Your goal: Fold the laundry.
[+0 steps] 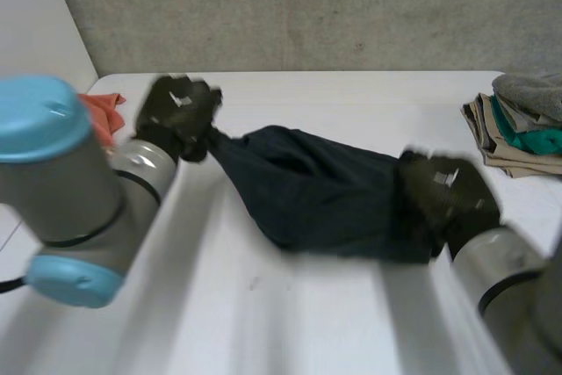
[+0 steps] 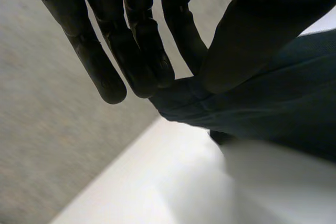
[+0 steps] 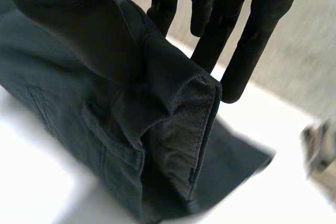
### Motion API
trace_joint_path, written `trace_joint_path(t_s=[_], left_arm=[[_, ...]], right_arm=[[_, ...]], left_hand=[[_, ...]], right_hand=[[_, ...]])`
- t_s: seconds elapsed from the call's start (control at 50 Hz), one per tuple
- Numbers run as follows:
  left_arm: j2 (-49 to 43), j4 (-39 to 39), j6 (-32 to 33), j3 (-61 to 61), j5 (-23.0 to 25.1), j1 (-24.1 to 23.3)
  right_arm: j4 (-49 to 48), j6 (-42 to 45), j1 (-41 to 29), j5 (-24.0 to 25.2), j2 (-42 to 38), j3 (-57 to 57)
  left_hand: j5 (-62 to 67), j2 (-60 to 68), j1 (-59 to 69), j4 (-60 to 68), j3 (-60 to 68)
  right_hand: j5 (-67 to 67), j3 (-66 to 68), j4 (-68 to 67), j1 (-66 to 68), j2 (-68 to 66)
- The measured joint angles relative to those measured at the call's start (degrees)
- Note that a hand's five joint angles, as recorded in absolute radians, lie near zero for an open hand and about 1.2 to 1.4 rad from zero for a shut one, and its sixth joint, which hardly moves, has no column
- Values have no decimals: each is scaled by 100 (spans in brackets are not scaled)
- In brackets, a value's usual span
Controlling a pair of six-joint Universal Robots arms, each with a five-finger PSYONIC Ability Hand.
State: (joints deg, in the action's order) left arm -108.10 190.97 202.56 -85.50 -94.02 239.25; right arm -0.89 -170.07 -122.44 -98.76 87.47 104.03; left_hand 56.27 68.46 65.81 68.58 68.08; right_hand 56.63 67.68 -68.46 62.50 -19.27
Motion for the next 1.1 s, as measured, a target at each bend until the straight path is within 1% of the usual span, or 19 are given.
trace_joint_path(t_s=[0.08,0.1,0.12,0.2,0.28,0.38,0.44,0.58,0.6,0.62,0.72,0.76,0.82,0.88,0.96,0.98,1.0,1.02,1.1], left_arm=[[1026,-308,-204,-170,-49,-5],[1101,-334,-219,-182,-50,-6],[1496,-474,-292,-228,-49,-12],[2258,-793,-431,-297,-50,-25],[2849,-1105,-569,-316,-65,-41],[3107,-1298,-681,-338,-85,-46],[2950,-1319,-698,-442,-130,-52],[1787,-1150,-678,-485,-193,-63],[1388,-1026,-661,-389,-201,-65],[1388,-1026,-661,-389,-201,-65],[-175,-322,-472,703,-244,-49],[-410,-201,-410,1020,-261,-41],[-971,119,-202,2143,-337,-21],[-1199,481,-79,3322,-423,0],[-1220,987,-37,4281,-507,23],[-1210,1060,-36,4365,-518,23],[-1146,1314,-38,4577,-558,23],[-1095,1433,-39,4626,-579,21],[-829,1752,-40,4413,-647,23]], right_arm=[[229,794,511,455,633,-554],[252,848,554,492,669,-607],[398,1107,782,701,832,-904],[797,1465,1208,1147,1025,-1630],[1328,1580,1487,1504,959,-2514],[1740,1573,1600,1672,494,-3243],[1871,1601,1616,1729,-13,-3493],[1975,1812,1570,1796,-1242,-3615],[1967,1855,1558,1786,-1503,-3644],[1967,1855,1558,1786,-1503,-3644],[1743,1929,1479,1500,-2390,-4154],[1599,1938,1454,1373,-2575,-4372],[877,1952,1386,984,-2994,-5084],[-297,1956,1340,713,-3178,-5665],[-1906,1957,1284,561,-3193,-6060],[-2072,1956,1275,556,-3185,-6086],[-2833,1952,1228,549,-3134,-6183],[-3112,1949,1205,558,-3108,-6212],[-3643,1936,1119,643,-3065,-6230]], left_hand=[[0,1,0,2,8],[0,1,0,2,8],[0,8,0,2,24],[0,10,0,3,24],[0,10,0,3,24],[0,10,0,3,24],[0,10,0,3,24],[0,10,0,4,24],[0,10,0,4,24],[0,10,0,4,24],[0,11,0,5,29],[0,12,0,6,29],[0,16,0,9,31],[0,18,0,24,33],[99,18,0,25,33],[99,18,0,25,33],[105,18,0,25,33],[105,18,0,25,33],[106,18,0,25,33]], right_hand=[[0,0,-5,0,0],[0,0,-6,0,0],[0,0,-6,0,0],[0,0,-7,0,0],[11,0,-8,0,0],[50,0,-9,0,0],[51,0,-9,0,0],[52,0,-9,0,0],[52,0,-9,0,0],[52,0,-9,0,0],[71,0,-9,0,0],[71,0,-9,0,0],[71,0,-10,0,0],[71,0,-13,1,0],[70,0,-20,82,0],[71,0,-21,82,0],[71,0,-23,82,0],[73,0,-23,82,0],[130,0,-23,82,0]])
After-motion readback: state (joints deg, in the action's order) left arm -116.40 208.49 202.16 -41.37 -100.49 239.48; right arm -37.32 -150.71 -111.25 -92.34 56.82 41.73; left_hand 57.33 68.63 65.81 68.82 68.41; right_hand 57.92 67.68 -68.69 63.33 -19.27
